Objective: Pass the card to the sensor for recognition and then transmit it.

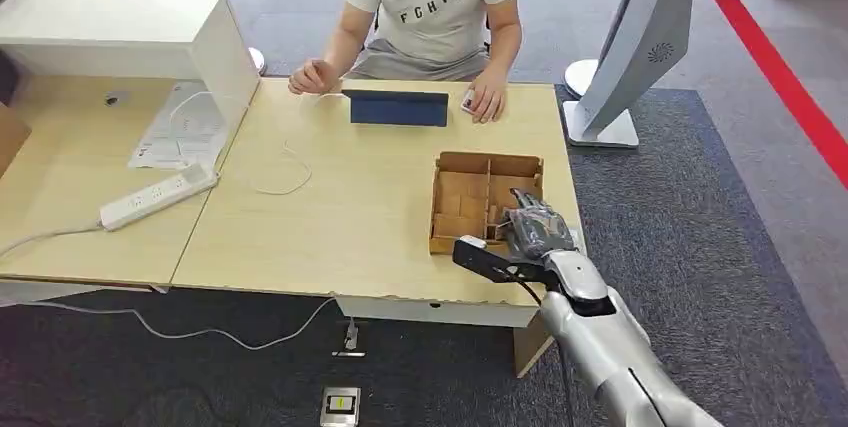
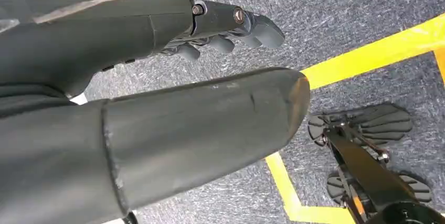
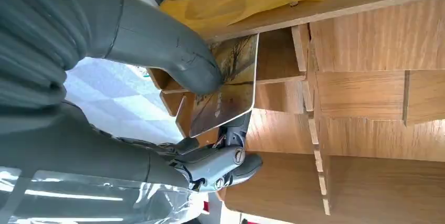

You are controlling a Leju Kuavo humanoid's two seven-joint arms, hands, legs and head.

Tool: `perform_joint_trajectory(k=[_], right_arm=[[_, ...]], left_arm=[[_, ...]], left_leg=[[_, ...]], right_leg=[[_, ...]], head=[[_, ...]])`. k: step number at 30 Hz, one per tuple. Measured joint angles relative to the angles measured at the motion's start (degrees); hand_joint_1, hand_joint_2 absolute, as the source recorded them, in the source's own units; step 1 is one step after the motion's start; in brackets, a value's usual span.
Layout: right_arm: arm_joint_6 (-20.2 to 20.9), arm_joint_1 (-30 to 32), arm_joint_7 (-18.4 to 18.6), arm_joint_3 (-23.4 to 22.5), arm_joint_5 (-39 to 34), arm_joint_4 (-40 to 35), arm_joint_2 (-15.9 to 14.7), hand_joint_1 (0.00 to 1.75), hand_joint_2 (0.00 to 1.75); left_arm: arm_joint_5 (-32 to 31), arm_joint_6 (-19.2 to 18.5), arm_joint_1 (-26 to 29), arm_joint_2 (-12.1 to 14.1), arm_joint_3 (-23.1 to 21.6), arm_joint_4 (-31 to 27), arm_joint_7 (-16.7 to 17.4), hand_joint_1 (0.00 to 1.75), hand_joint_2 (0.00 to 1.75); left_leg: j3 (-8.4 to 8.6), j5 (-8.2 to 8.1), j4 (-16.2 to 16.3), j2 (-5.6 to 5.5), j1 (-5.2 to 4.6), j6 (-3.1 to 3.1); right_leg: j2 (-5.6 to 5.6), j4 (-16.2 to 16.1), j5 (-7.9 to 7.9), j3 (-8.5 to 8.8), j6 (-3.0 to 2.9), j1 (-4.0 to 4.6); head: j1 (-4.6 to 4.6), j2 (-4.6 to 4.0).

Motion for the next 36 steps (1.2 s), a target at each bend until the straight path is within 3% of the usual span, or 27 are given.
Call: perform_joint_trajectory(k=[9,19,24,29,36], right_arm=[[-1.44,-0.64,-3.17,-0.07,-1.82,-2.47,-0.18,1.75,1.75],[5.03,-7.46,-6.40,-0.11,-5.77,-15.61,-0.68,1.75,1.75],[6.36,-9.75,-6.49,0.02,-6.01,-19.85,-0.48,1.75,1.75],[2.84,-14.12,-7.96,0.52,-3.91,-18.20,0.20,1.75,1.75],[-0.48,-22.70,-7.10,2.14,1.49,-6.59,4.07,1.75,1.75]], left_arm=[[0.77,0.33,0.02,0.00,-0.07,0.00,-0.02,0.00,0.00],[0.37,0.07,0.03,-0.07,-0.09,0.00,-1.66,0.00,0.00],[-0.48,-0.04,0.00,-0.04,-0.20,0.00,-1.92,0.00,0.00],[-1.77,-0.20,-0.01,-0.04,-0.50,0.00,-2.80,0.00,0.00],[-2.89,-0.35,-0.22,-0.07,-1.44,0.00,-3.23,0.00,0.00]], left_leg=[[0.00,0.02,0.01,0.00,-0.01,-0.02],[0.01,0.06,0.01,0.00,0.01,-0.07],[0.00,0.06,0.00,0.01,0.01,-0.08],[-0.02,0.06,0.00,0.01,0.00,-0.08],[-0.03,0.07,0.00,-0.02,0.03,-0.09]], right_leg=[[0.01,0.05,0.05,0.01,-0.02,-0.01],[0.01,0.07,0.05,-0.01,-0.03,0.00],[0.01,0.07,0.05,-0.01,-0.04,0.00],[0.01,0.07,0.05,-0.02,-0.04,0.00],[0.01,0.11,0.05,-0.02,-0.05,0.02]], head=[[-0.02,0.00],[0.00,0.00],[0.00,0.00],[0.00,0.00],[-0.02,0.00]])
